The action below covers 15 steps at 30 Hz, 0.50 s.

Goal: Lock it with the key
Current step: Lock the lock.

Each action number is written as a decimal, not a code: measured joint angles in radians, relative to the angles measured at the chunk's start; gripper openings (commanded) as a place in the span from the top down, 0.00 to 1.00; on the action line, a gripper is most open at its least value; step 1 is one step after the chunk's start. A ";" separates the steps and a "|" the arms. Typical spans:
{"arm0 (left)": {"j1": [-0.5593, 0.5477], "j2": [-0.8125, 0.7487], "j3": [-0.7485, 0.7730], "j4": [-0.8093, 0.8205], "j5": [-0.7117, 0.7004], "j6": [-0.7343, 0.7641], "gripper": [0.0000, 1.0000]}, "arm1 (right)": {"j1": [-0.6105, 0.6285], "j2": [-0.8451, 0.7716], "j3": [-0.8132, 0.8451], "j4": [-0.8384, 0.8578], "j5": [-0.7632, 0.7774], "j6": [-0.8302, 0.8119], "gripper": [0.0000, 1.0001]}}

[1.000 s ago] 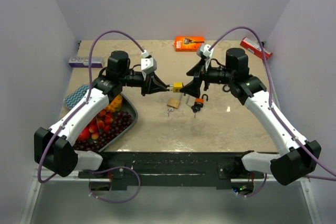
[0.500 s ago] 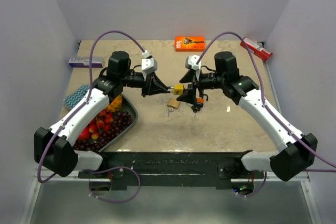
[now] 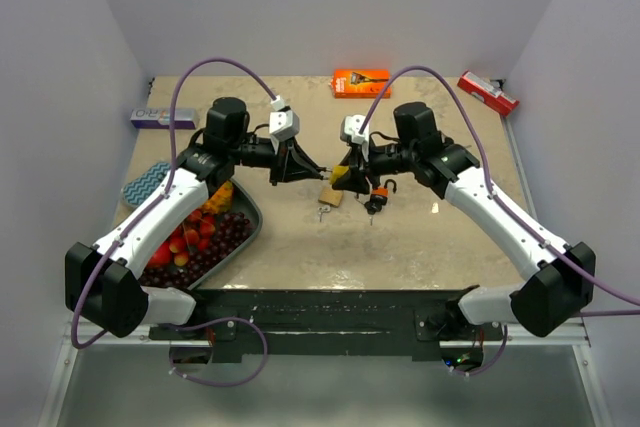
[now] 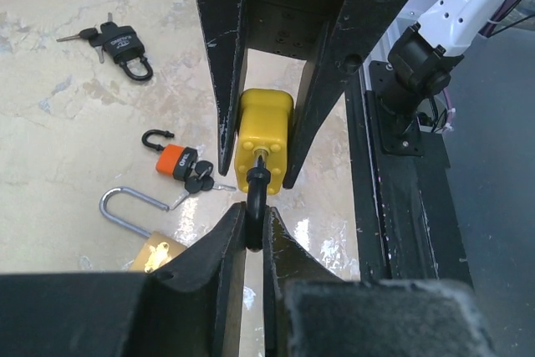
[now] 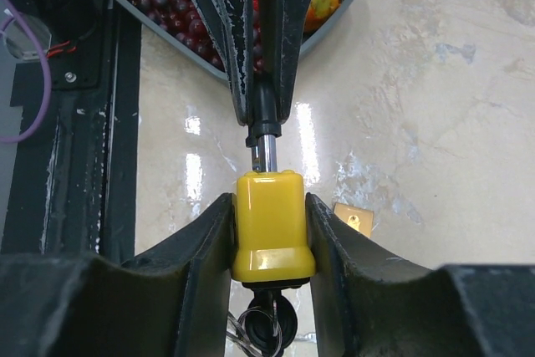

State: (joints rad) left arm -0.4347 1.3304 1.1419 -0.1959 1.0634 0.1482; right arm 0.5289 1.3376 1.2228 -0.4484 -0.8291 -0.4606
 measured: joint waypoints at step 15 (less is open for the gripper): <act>-0.047 -0.009 -0.013 0.061 -0.047 -0.002 1.00 | -0.007 0.016 0.023 -0.020 -0.027 0.084 1.00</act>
State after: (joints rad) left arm -0.4820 1.3216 1.1294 -0.1352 1.0164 0.1459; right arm 0.5220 1.3540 1.2453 -0.4683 -0.8566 -0.3763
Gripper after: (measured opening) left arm 0.150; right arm 0.386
